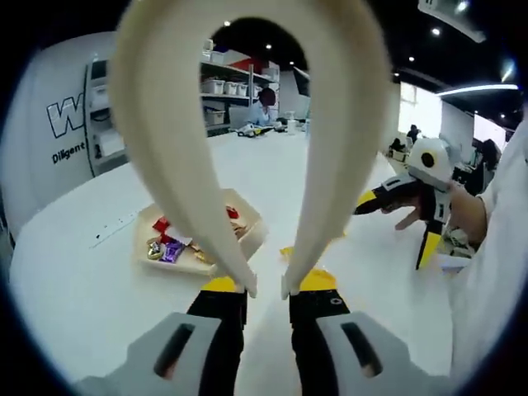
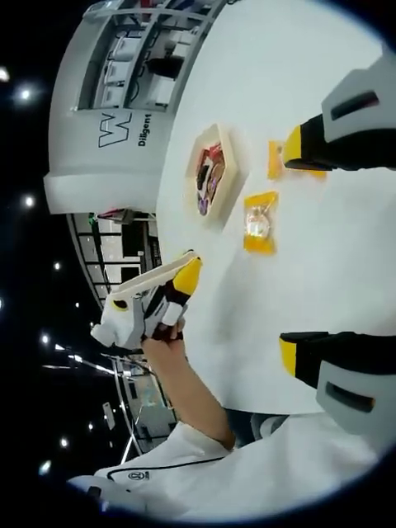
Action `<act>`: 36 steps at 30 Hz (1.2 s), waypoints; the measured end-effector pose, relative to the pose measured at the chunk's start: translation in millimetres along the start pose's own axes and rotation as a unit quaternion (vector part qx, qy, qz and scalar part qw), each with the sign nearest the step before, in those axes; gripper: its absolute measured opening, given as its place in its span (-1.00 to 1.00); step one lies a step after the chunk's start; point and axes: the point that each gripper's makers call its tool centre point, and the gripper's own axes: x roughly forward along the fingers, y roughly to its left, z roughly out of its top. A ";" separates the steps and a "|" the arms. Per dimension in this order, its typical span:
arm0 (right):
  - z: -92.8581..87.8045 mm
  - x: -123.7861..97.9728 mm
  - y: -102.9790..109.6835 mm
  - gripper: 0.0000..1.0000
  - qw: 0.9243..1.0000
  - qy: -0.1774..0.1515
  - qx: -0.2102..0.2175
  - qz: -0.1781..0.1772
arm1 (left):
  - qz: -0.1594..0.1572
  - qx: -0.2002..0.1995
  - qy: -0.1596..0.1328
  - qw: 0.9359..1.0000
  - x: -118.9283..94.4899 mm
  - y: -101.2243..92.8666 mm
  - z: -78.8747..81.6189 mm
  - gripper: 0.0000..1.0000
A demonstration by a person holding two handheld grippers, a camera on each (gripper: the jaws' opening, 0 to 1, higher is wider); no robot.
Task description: Place the target food into the container with the food tongs after gripping and lifting it, then release it inside without dropping or visibly crushing the food.
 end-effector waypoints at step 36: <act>-7.4 -1.5 -4.6 0.58 1.000 -0.001 0.010 -0.003 | 0.054 -0.019 -0.008 0.998 39.8 -35.5 -2.8 -0.58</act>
